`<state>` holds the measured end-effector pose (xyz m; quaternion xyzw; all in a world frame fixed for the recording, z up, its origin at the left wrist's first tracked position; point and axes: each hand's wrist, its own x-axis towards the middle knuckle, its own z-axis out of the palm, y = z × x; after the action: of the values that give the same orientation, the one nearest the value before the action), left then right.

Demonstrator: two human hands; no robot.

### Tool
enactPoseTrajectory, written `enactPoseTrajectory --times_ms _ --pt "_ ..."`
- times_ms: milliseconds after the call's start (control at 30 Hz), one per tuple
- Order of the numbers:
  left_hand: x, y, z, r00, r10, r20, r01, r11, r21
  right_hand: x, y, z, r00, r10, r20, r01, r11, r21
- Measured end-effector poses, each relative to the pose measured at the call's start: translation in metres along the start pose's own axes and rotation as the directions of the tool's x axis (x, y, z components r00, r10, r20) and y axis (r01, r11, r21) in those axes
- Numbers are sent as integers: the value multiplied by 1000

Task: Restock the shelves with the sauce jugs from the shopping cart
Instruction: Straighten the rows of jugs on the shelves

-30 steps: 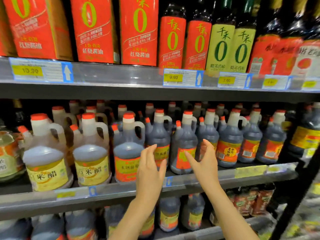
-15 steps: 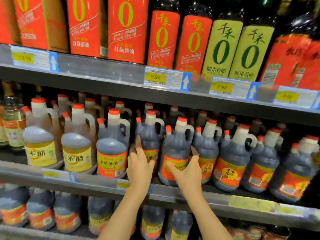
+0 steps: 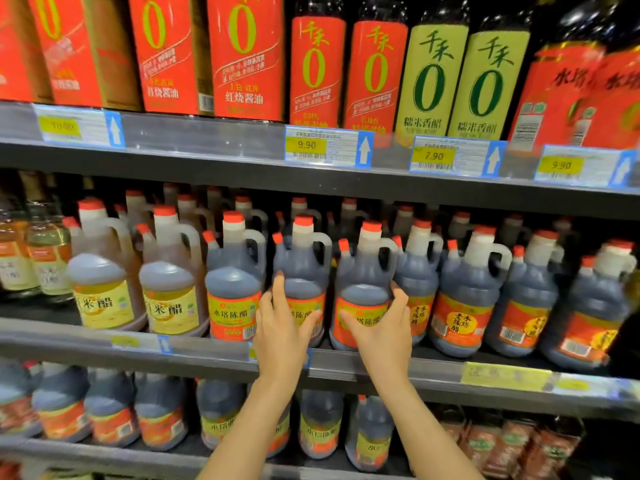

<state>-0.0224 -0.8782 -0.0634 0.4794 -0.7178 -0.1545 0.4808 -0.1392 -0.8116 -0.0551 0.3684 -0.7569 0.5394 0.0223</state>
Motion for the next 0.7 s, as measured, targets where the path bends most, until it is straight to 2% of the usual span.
enactPoseTrajectory --times_ms 233,433,700 --pt "-4 3 -10 1000 -23 1 23 995 95 -7 -8 -3 1000 21 -2 -21 988 -156" --pt "-4 2 -7 999 31 -10 -29 995 95 -7 -3 -5 998 -43 46 43 999 -12" --pt "-4 -5 -11 997 74 7 -75 994 75 -11 -6 1 999 -44 -19 43 998 -51"
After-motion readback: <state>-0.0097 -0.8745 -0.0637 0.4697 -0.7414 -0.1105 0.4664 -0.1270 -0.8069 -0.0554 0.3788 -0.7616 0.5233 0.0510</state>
